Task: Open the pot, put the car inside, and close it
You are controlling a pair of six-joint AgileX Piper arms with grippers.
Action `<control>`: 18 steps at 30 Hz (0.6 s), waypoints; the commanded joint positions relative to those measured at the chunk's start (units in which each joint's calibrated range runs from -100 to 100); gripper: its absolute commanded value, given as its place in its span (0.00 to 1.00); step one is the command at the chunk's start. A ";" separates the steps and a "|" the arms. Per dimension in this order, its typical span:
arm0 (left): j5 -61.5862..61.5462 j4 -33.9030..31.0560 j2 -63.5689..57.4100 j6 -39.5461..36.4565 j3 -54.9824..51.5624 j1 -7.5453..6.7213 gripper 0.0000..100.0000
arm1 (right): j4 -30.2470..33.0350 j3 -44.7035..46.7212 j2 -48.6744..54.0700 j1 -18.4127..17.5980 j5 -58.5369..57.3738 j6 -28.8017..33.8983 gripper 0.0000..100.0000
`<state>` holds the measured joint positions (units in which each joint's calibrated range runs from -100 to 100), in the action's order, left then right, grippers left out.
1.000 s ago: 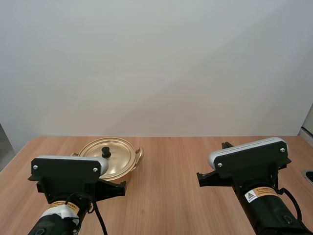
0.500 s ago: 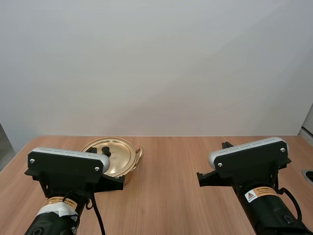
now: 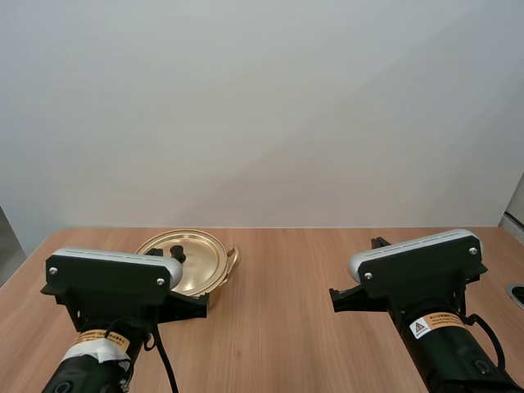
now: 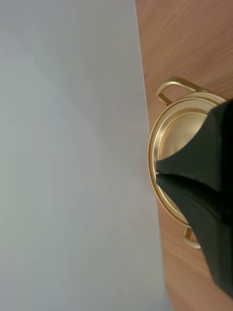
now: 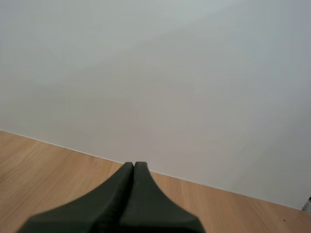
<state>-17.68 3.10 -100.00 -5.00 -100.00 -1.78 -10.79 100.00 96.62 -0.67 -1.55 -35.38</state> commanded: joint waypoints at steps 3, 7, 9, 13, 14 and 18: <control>-12.36 0.05 0.00 -0.09 0.00 -0.05 0.00 | -0.02 0.00 0.03 0.01 0.06 -0.02 0.00; -12.36 0.05 0.00 -0.09 0.00 -0.05 0.00 | -0.02 0.00 0.03 0.01 0.06 -0.02 0.00; -11.99 -0.40 0.00 -0.09 0.00 -0.05 0.00 | -0.02 0.00 0.03 0.01 0.06 -0.02 0.00; -11.76 -0.40 0.00 -0.09 0.00 -0.05 0.00 | -0.02 0.00 0.03 0.01 0.06 -0.02 0.00; -11.76 -0.40 0.00 -0.09 0.00 -0.05 0.00 | -0.02 0.00 0.03 0.01 0.06 -0.02 0.00; -11.76 -0.40 0.00 -0.09 0.00 -0.05 0.00 | -0.02 0.00 0.03 0.01 0.06 -0.02 0.00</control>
<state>-29.44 2.77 -100.00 -5.10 -100.00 -1.78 -10.79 100.00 96.62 -0.67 -1.55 -35.38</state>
